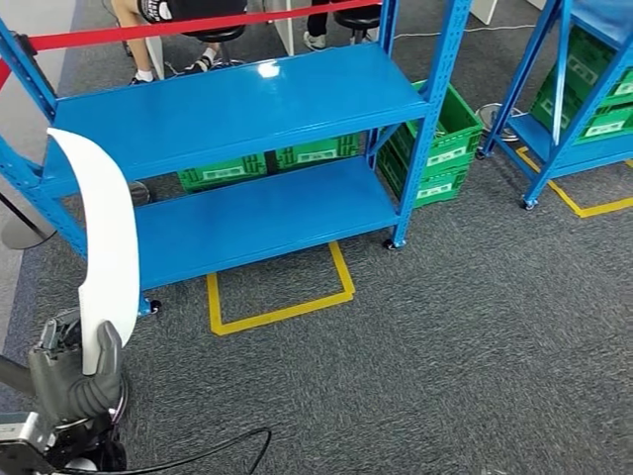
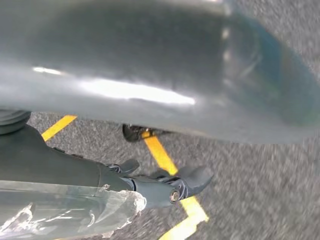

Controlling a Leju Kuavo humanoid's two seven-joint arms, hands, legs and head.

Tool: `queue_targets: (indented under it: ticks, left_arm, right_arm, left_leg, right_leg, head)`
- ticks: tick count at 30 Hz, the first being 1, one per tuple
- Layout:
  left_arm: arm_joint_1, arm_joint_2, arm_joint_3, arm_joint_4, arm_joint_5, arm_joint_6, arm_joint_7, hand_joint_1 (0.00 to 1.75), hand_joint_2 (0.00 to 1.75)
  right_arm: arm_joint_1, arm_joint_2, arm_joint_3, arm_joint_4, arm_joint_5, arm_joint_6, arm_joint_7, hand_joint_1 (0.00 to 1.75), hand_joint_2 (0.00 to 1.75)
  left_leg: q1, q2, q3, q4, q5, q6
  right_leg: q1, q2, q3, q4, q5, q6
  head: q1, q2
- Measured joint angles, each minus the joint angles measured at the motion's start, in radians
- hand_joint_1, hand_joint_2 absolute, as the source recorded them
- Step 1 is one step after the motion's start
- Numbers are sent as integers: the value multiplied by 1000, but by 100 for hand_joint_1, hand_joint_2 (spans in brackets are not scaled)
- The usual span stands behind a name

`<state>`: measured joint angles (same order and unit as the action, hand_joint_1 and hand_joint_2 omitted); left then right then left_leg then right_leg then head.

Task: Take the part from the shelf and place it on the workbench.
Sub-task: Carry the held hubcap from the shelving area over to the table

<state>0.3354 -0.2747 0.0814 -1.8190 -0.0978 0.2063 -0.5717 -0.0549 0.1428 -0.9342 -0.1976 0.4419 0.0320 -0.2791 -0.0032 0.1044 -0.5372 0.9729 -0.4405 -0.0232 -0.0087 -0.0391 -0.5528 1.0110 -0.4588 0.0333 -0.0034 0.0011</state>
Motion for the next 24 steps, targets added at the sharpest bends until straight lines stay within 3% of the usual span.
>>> queue_targets:
  ticks: [2,4,5,6,7,9,11,13,15,17,19,21,22,23,24]
  left_arm:
    - [-1,8,-18,2,21,-18,13,175,175]
    - [2,25,-37,5,34,-47,22,175,175]
    - [6,35,-44,8,43,-68,25,175,175]
    - [10,46,-51,10,54,-93,26,175,175]
    - [14,57,-57,12,62,-119,24,175,175]
    - [19,75,-64,14,65,-163,16,175,175]
    - [19,85,-66,14,53,-190,6,175,175]
    - [20,89,-65,15,43,-204,0,175,175]
    - [19,91,-65,16,38,-211,-1,175,175]
    - [18,92,-65,17,36,-214,-3,175,175]
    - [17,92,-64,18,29,-214,-6,175,175]
    - [18,96,-61,22,11,-211,-7,175,175]
    - [18,98,-60,25,3,-210,-7,175,175]
    - [18,100,-59,28,-3,-210,-7,175,175]
    - [18,102,-58,30,-5,-209,-8,175,175]
  right_arm:
    - [2,-1,-5,0,3,-1,1,0,0]
    - [-1,-1,-10,-1,7,-2,4,0,0]
    - [-1,-1,-11,-1,11,-3,6,0,0]
    - [-1,-1,-12,-1,15,-4,8,0,0]
    - [0,-1,-12,-1,19,-6,10,0,0]
    - [3,-1,-13,-1,25,-8,12,0,0]
    - [1,-1,-14,-1,30,-11,7,0,0]
    - [-1,-2,-15,-1,32,-16,2,0,0]
    - [3,-5,-16,-1,33,-20,0,0,0]
    - [7,-9,-19,-1,34,-23,-1,0,0]
    - [5,-11,-22,-1,35,-24,-3,0,0]
    - [0,-11,-23,-2,38,-23,-6,0,0]
    - [0,-11,-23,-2,39,-23,-8,0,0]
    - [1,-11,-23,-2,40,-22,-9,0,0]
    - [3,-11,-23,-2,41,-22,-10,0,0]
  left_leg:
    - [4,-31,-17,37,-36,-12]
    - [6,-75,-65,149,-110,-17]
    - [6,-85,-93,215,-140,-17]
    - [6,-91,-112,262,-156,-16]
    - [6,-94,-116,276,-151,-13]
    - [6,-108,-72,196,-92,-6]
    - [10,-153,-6,66,-41,4]
    - [10,-183,20,9,-32,9]
    - [9,-167,17,5,-29,16]
    - [11,-143,15,0,-22,26]
    - [12,-115,13,-2,-18,32]
    - [11,-84,10,-2,-16,35]
    - [10,-69,8,-1,-16,35]
    - [10,-55,7,-1,-15,35]
    - [10,-42,7,-1,-15,34]
  right_leg:
    - [-1,20,-6,-2,10,-16]
    - [-1,41,-17,-3,21,-26]
    - [0,54,-24,-2,26,-29]
    - [1,68,-29,-2,30,-29]
    - [2,83,-34,-2,34,-28]
    - [2,112,-39,-2,40,-24]
    - [3,140,-45,1,47,-16]
    - [2,161,-57,4,55,-4]
    - [-2,178,-70,1,64,9]
    - [0,142,-84,17,51,19]
    - [1,76,-124,107,-9,27]
    - [-1,50,-175,238,-78,35]
    - [-2,47,-185,276,-93,38]
    - [-2,45,-177,278,-90,39]
    - [-2,40,-147,240,-71,40]
  head:
    - [-1,0]
    - [-2,0]
    - [-2,0]
    - [-2,0]
    - [-2,0]
    - [-2,0]
    - [-2,0]
    - [-1,0]
    - [-1,0]
    - [4,0]
    - [11,0]
    - [14,0]
    - [14,0]
    - [14,0]
    - [14,0]
